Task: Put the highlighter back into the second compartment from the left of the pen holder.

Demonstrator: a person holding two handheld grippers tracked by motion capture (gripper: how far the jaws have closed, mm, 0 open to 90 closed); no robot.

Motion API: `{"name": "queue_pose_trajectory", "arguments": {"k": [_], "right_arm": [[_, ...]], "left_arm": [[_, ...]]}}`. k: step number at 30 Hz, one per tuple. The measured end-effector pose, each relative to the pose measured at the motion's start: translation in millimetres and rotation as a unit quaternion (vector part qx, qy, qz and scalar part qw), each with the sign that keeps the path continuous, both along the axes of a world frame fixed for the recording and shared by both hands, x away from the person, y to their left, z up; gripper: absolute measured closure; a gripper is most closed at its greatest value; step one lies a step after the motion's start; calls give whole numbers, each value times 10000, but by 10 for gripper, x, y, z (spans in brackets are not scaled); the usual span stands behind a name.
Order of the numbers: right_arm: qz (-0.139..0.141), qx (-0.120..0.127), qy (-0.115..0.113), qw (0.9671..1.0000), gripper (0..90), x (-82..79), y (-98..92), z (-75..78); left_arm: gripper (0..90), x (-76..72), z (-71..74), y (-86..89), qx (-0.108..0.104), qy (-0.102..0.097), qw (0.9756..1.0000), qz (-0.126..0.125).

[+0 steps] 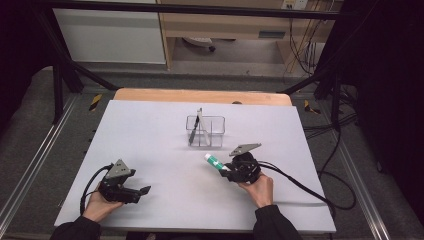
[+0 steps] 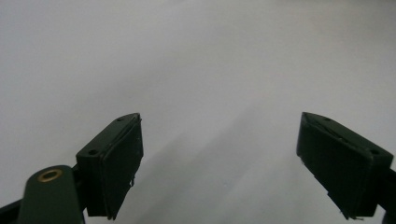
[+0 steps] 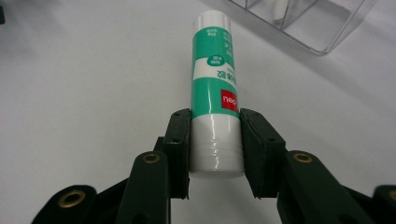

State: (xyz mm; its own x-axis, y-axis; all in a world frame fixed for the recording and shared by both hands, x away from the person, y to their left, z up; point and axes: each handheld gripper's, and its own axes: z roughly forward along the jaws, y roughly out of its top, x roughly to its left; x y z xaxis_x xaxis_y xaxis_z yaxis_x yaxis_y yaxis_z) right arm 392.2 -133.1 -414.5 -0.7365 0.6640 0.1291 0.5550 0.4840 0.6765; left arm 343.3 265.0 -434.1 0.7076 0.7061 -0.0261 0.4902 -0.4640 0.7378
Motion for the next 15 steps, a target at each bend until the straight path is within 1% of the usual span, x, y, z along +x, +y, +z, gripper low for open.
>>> {"name": "queue_pose_trajectory", "arguments": {"k": [4,8,11,15], "right_arm": [[195,-70,48,9998,656,-28,-18,21],[426,-71,149,9990,656,-59,-29,49],[489,-68,138,9987,656,-92,-43,76],[598,-67,196,9980,656,-127,-55,101]], "left_arm": [[141,-19,21,-59,47,-77,9998,-181],[140,-34,50,-128,134,-147,9991,-386],[140,-49,71,-178,173,-205,9983,-518],[140,-59,95,-245,203,-260,9972,-667]]}}
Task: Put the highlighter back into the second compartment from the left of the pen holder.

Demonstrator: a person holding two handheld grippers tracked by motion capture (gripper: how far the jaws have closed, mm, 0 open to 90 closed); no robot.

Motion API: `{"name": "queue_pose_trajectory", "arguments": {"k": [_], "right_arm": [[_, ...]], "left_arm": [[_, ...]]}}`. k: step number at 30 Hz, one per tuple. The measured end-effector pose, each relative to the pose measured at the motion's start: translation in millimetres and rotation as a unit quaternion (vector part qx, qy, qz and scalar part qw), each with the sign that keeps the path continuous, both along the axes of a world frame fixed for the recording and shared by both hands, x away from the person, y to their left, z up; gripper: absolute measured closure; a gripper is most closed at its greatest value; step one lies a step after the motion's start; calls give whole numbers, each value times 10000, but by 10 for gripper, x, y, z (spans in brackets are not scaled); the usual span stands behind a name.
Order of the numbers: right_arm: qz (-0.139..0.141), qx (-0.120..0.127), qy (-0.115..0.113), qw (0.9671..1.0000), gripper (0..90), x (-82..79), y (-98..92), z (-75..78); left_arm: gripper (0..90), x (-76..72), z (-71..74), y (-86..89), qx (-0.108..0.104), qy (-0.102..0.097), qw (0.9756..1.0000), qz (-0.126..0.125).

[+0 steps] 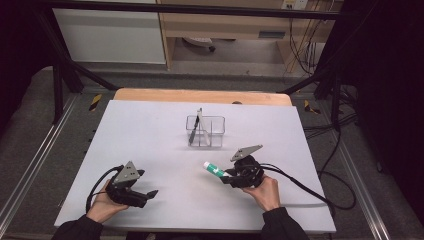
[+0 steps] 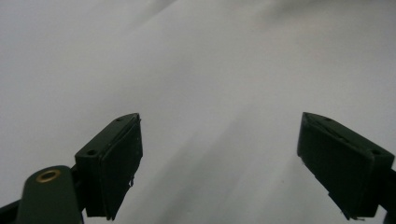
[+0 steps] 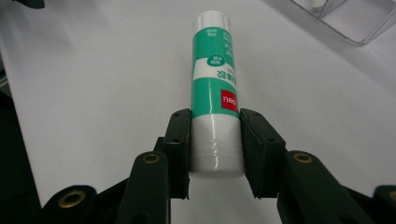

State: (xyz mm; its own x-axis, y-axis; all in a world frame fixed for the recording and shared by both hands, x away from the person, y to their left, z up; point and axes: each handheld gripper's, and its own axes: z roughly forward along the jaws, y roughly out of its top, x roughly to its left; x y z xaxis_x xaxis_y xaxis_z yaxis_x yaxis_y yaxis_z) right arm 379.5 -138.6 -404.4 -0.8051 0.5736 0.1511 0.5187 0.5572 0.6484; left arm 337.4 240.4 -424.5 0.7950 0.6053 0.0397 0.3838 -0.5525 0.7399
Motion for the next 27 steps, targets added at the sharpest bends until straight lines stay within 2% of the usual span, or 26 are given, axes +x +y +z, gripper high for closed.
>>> {"name": "queue_pose_trajectory", "arguments": {"k": [6,13,16,21,27], "right_arm": [[180,-60,142,9997,656,-30,-6,22],[306,-103,217,9992,656,-82,-17,67],[408,-215,235,9987,656,-103,3,97],[573,-225,243,9978,656,-123,45,166],[763,-308,298,9962,656,-138,124,229]], "left_arm": [[138,-24,33,-148,193,-127,9993,-279],[137,-45,78,-318,421,-265,9970,-594],[131,-40,104,-398,591,-355,9948,-745],[125,-43,165,-549,796,-543,9906,-968],[122,-41,247,-711,995,-814,9837,-1258]]}}
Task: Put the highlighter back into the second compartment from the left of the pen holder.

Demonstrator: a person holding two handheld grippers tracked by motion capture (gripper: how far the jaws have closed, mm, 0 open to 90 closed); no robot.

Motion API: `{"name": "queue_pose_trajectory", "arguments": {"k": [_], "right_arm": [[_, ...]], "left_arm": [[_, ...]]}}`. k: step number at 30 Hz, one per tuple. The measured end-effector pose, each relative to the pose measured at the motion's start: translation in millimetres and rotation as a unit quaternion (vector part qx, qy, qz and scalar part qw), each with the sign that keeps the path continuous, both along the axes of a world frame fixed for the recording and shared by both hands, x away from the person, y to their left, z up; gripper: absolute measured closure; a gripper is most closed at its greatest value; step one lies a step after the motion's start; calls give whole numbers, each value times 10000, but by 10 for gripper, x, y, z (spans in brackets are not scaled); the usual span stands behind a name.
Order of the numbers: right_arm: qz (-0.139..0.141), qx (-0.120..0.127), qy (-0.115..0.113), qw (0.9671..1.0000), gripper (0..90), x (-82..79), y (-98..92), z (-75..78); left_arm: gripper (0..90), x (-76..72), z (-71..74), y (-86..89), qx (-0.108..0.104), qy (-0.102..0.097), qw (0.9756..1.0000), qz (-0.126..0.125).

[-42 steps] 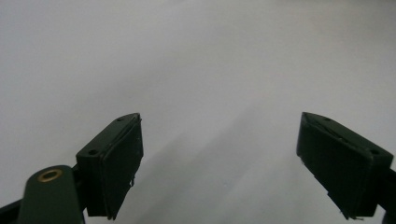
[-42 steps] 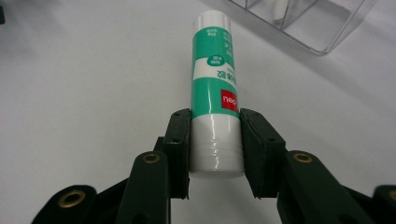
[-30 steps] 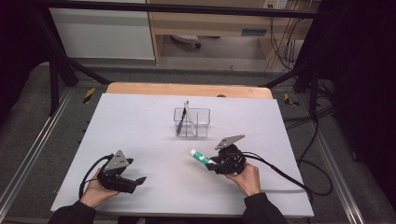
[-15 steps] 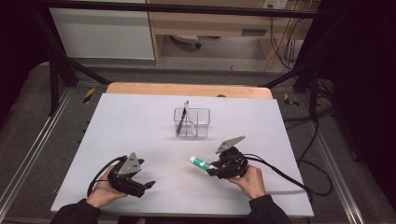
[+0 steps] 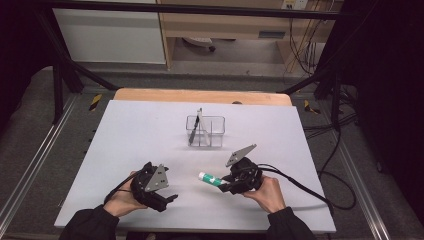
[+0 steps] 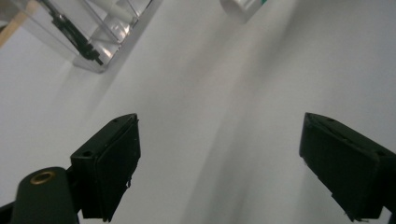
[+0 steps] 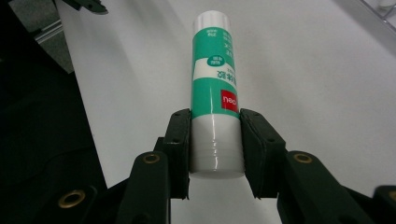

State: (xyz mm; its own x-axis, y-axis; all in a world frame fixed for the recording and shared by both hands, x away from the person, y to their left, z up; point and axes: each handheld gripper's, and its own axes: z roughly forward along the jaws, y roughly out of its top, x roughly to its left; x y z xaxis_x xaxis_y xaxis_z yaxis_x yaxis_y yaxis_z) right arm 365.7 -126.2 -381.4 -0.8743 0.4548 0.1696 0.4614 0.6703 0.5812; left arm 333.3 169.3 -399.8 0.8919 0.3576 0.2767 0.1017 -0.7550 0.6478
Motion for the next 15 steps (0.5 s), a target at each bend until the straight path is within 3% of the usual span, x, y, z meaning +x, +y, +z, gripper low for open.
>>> {"name": "queue_pose_trajectory", "arguments": {"k": [3,15], "right_arm": [[55,-50,31,10000,656,12,31,24],[160,-78,149,9997,656,36,121,40]], "left_arm": [[122,-7,19,-75,108,-146,9997,-153],[122,-14,31,-293,388,-407,9971,-519]]}}
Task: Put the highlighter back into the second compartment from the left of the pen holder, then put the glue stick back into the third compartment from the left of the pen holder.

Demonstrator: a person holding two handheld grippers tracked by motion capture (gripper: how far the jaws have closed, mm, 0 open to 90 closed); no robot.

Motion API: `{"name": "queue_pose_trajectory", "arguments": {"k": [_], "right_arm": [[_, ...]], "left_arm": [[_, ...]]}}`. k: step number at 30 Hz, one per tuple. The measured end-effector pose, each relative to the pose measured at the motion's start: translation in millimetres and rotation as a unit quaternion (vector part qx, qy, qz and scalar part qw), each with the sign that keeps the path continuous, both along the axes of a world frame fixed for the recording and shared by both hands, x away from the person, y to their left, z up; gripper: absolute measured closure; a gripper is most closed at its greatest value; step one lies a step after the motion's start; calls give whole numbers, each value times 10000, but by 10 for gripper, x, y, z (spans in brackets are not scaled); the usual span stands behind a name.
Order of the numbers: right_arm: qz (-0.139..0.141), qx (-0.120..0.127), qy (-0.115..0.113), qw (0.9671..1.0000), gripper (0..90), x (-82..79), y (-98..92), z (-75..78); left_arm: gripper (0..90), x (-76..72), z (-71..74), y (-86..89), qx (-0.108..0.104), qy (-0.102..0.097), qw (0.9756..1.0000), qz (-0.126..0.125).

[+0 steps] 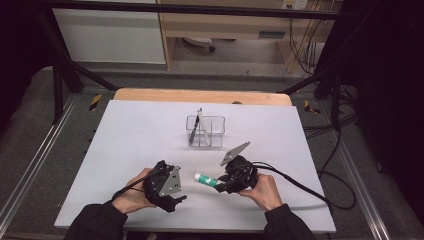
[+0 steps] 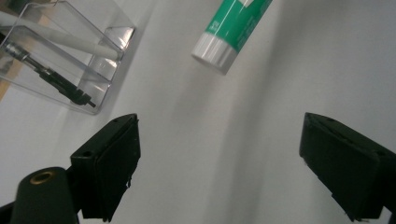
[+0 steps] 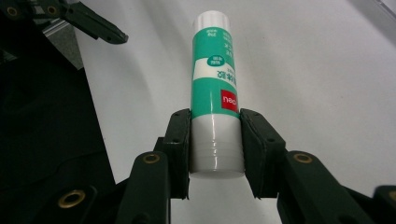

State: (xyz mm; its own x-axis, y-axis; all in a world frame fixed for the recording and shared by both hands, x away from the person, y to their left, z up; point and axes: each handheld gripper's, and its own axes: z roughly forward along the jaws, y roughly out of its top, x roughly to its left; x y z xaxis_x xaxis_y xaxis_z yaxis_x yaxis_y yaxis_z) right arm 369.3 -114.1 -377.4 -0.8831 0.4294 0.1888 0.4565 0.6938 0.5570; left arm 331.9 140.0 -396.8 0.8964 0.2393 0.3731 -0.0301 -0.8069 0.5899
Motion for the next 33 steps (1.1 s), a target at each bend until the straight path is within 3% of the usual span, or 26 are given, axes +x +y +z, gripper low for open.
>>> {"name": "queue_pose_trajectory", "arguments": {"k": [10,17,24,28,33], "right_arm": [[80,18,76,9999,656,-5,40,25],[77,28,175,9998,656,4,25,53],[65,-18,280,9996,656,-2,29,71],[106,-18,342,9994,656,-1,71,90],[158,-10,374,9992,656,-4,130,99]], "left_arm": [[142,-43,11,-178,167,-363,9986,-349],[174,-62,44,-316,464,-695,9946,-609],[239,-113,53,-462,700,-1065,9876,-915],[282,-150,27,-537,843,-1373,9811,-1068],[365,-194,-15,-598,1000,-1599,9749,-1184]]}}
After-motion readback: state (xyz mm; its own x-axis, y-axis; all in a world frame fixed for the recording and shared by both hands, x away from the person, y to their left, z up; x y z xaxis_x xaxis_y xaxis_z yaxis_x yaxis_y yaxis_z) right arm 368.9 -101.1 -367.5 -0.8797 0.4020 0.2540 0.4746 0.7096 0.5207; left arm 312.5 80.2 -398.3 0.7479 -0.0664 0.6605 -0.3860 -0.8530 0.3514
